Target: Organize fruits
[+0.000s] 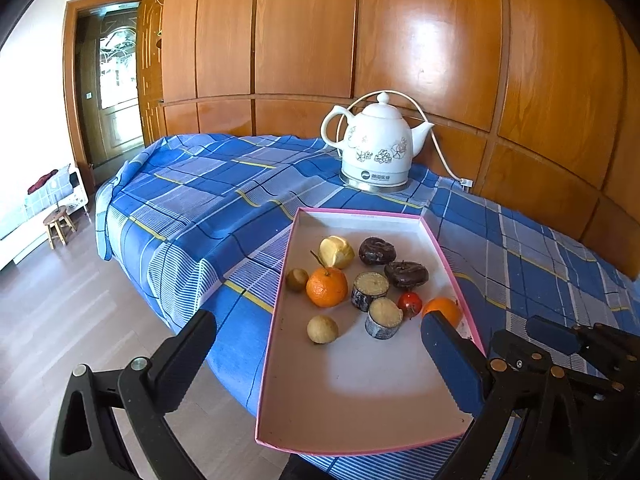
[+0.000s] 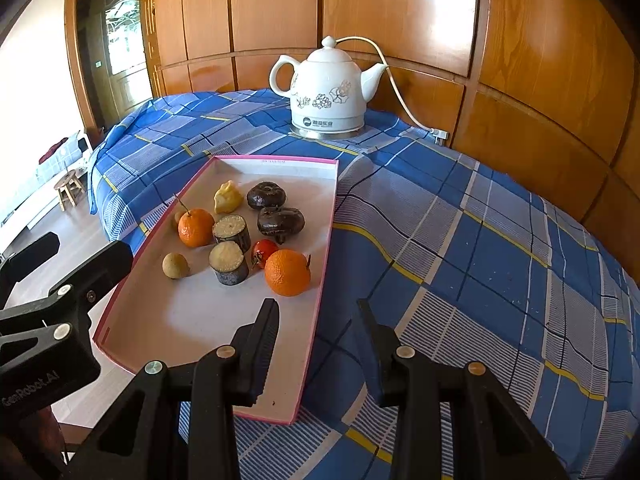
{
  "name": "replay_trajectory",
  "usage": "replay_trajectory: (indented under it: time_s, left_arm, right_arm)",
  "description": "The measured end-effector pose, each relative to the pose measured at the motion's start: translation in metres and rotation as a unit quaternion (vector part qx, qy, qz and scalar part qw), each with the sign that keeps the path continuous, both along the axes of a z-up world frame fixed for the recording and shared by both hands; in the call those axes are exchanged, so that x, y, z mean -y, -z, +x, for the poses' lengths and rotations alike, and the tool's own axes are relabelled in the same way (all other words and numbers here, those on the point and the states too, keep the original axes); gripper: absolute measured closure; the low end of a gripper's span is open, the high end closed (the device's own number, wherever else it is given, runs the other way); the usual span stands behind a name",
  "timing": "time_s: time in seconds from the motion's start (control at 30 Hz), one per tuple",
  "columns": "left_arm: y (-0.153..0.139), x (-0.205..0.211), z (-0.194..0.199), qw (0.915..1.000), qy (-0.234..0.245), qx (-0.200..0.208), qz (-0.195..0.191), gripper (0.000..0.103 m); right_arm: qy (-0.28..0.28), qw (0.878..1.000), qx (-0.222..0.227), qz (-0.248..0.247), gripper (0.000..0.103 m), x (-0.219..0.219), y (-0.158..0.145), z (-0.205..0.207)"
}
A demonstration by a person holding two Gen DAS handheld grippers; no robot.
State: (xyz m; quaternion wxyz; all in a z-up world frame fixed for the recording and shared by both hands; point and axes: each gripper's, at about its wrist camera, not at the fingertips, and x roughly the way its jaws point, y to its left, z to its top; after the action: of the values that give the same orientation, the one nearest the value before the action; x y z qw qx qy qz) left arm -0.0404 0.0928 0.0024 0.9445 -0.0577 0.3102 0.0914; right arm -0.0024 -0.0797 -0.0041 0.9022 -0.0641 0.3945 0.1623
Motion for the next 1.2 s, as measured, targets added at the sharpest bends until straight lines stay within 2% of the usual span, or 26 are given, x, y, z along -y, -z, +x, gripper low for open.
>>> replay_trajectory:
  time_s: [0.43,1.2]
  left_arm:
    - [0.0011,0.0012,0.0004,0.9998,-0.016,0.005,0.014,0.0]
    - [0.0003,0.0009,-0.0001,0.9998,-0.018,0.005,0.008,0.0]
  right_arm:
    - [0.001,1.0,-0.001,0.0,0.065,-0.0002,0.0011,0.002]
    - [-0.001,1.0,0.0,-0.002,0.065,-0.0033,-0.0001,0.002]
